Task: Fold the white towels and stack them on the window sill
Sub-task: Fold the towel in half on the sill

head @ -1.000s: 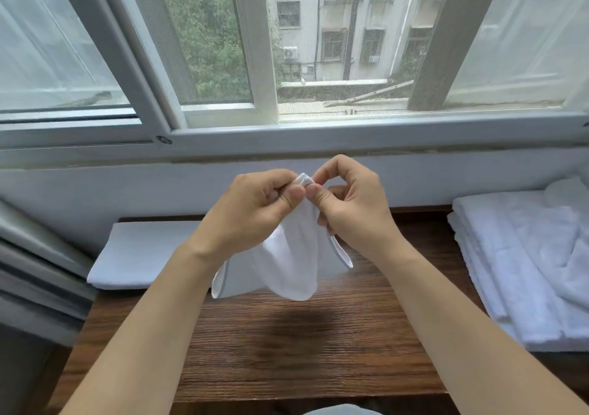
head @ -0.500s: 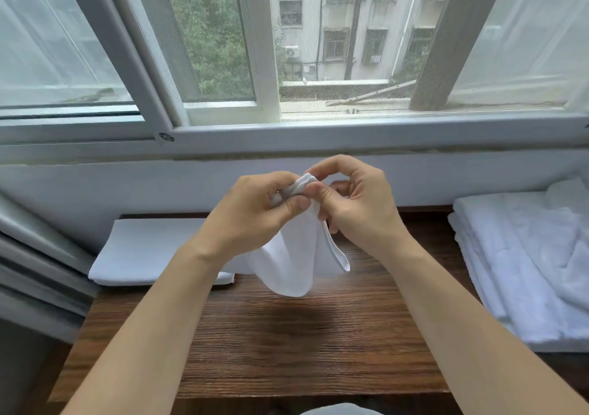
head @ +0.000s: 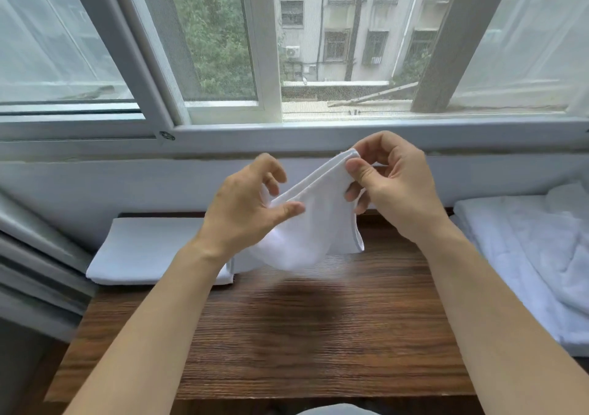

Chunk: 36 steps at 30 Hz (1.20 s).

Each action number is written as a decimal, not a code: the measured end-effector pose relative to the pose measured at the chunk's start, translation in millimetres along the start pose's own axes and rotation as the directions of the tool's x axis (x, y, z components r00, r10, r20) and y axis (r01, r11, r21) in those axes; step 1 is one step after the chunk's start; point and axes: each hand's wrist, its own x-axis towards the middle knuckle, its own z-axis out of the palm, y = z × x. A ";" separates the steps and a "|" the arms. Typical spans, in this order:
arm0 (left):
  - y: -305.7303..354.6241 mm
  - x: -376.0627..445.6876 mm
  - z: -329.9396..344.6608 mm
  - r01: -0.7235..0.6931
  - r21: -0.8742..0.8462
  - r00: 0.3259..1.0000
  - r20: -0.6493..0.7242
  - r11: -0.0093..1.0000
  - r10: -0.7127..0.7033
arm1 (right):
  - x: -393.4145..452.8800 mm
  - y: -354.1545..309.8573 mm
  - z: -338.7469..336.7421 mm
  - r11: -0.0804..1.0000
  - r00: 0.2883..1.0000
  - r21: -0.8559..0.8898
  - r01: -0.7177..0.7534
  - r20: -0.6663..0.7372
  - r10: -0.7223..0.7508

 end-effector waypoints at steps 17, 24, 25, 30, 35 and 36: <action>-63.2 -6.9 -27.8 0.302 -0.258 0.939 0.244 0.918 -0.241 | 13.3 30.7 -79.5 0.983 0.964 -0.123 -0.134 -0.246 0.100; -74.2 -2.1 -3.9 0.418 -0.292 0.907 0.181 0.860 -0.380 | 8.9 53.3 -91.2 0.970 0.964 -0.064 -0.234 -0.143 0.223; -74.4 1.9 1.4 0.445 -0.377 0.895 0.176 0.812 -0.409 | 9.9 57.2 -91.6 0.965 0.961 -0.050 -0.257 -0.116 0.250; -79.1 23.4 14.3 0.435 -0.570 0.887 0.141 0.697 -0.439 | 25.4 71.3 -92.4 0.953 0.952 -0.003 -0.302 -0.051 0.301; -70.4 38.3 3.6 0.299 -0.521 0.940 0.019 0.799 -0.340 | 42.1 67.9 -95.8 0.980 0.973 0.078 -0.183 -0.125 0.192; -67.6 37.7 0.7 0.266 -0.513 0.950 -0.003 0.816 -0.312 | 41.3 64.9 -96.6 0.984 0.978 0.082 -0.156 -0.127 0.165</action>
